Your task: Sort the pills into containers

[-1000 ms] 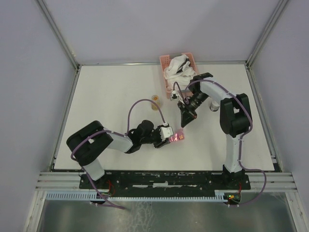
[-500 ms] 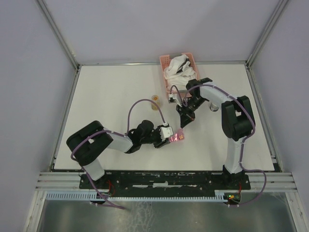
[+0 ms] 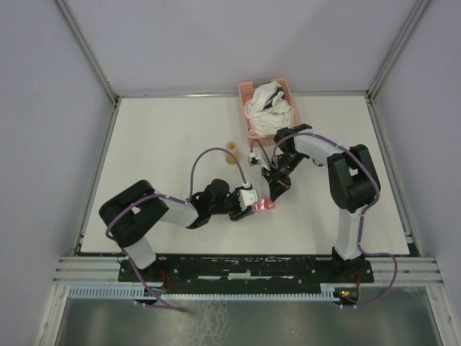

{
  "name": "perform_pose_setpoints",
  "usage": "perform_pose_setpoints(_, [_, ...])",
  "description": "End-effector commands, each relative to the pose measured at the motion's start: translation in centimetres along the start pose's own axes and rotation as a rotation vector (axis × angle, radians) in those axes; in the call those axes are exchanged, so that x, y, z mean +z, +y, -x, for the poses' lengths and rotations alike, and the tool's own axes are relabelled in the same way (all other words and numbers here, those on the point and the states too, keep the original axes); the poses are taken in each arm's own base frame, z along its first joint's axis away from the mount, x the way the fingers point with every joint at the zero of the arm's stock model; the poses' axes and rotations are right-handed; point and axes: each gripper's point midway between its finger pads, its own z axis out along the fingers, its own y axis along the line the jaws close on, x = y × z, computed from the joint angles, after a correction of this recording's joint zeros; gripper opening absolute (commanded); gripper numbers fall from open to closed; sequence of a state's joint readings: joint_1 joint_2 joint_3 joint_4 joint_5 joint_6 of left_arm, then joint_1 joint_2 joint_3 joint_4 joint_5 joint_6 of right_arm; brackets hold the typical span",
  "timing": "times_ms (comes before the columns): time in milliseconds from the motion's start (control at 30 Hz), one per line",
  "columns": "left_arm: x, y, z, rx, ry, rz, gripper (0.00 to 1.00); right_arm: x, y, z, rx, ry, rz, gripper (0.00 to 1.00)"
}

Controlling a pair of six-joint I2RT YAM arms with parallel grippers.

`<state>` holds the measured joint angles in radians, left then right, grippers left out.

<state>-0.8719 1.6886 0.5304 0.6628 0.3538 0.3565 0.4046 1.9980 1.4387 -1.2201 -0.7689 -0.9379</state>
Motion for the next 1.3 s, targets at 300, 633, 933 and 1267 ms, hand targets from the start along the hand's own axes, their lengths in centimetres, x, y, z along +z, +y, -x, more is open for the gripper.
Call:
perform_pose_setpoints(300, [0.4, -0.4, 0.0, -0.04, 0.011, -0.039, 0.11, 0.5, -1.5, 0.0, 0.005, 0.036, -0.165, 0.01])
perform_pose_setpoints(633, [0.7, -0.4, 0.1, -0.072, 0.022, -0.037, 0.11, 0.9, -1.2, -0.6, 0.031, 0.056, -0.199, 0.01])
perform_pose_setpoints(933, [0.5, -0.2, 0.2, -0.141, 0.028, -0.014, 0.1, 0.7, -0.5, -0.7, 0.076, 0.038, -0.239, 0.01])
perform_pose_setpoints(1267, [0.7, -0.5, 0.3, -0.209, 0.03, 0.011, 0.1, 1.2, -2.5, -1.3, 0.139, 0.033, -0.369, 0.01])
